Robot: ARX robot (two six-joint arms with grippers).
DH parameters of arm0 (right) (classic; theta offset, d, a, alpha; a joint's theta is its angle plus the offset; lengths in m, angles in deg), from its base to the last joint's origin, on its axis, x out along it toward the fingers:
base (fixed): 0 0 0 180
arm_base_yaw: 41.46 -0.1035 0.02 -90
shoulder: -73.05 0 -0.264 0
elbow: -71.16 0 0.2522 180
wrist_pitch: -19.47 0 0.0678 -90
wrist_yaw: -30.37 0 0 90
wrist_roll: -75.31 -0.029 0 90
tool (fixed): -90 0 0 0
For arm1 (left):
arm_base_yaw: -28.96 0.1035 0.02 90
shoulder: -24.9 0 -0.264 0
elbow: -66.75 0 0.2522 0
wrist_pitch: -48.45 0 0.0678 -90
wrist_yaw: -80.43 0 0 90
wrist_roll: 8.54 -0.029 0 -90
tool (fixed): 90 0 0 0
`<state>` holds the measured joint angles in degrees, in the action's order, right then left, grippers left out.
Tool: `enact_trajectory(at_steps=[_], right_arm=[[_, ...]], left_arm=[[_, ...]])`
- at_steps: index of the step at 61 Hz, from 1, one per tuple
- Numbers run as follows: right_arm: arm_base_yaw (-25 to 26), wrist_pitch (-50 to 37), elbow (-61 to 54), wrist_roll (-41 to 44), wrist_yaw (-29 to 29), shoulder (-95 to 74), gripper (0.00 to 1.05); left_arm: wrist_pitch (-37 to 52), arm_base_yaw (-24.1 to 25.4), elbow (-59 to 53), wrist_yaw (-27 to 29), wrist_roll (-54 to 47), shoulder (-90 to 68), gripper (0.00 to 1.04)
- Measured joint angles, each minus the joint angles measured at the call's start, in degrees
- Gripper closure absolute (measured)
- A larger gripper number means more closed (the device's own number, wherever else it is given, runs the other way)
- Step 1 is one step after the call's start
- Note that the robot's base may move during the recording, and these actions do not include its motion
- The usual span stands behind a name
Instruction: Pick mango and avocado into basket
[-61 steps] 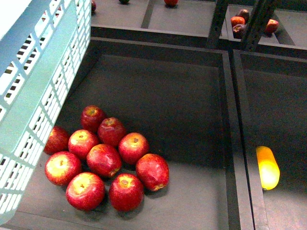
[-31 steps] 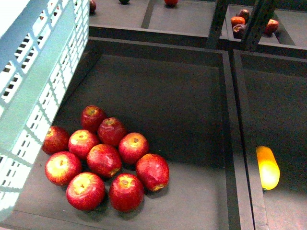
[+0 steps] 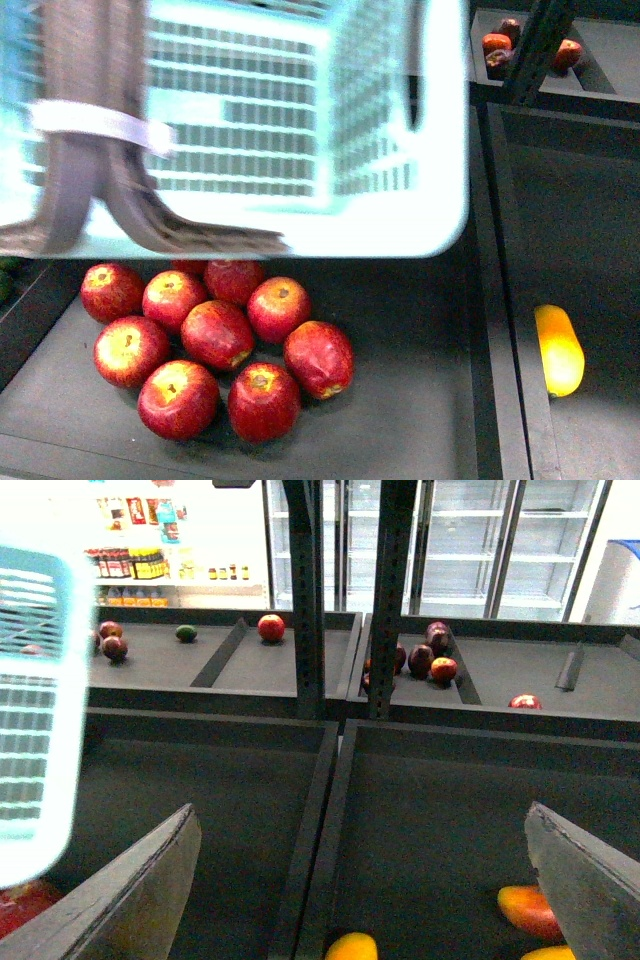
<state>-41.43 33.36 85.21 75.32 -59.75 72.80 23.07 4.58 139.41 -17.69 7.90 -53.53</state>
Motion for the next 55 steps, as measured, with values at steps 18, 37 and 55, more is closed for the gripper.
enact_trajectory(at_steps=[18,37,55], right_arm=[[0.0,0.0,0.0,0.0,0.02,0.0,0.08],[0.0,0.0,0.0,0.0,0.0,0.0,0.08],[0.0,0.0,0.0,0.0,0.0,0.0,0.08]], left_arm=[[3.74,-3.85,6.47,-13.44,4.42,-11.96,1.0],[3.39,-4.07,7.76,-10.62,3.48,-12.76,1.0],[3.39,-4.83,7.76,-11.98,3.26,-12.76,1.0]])
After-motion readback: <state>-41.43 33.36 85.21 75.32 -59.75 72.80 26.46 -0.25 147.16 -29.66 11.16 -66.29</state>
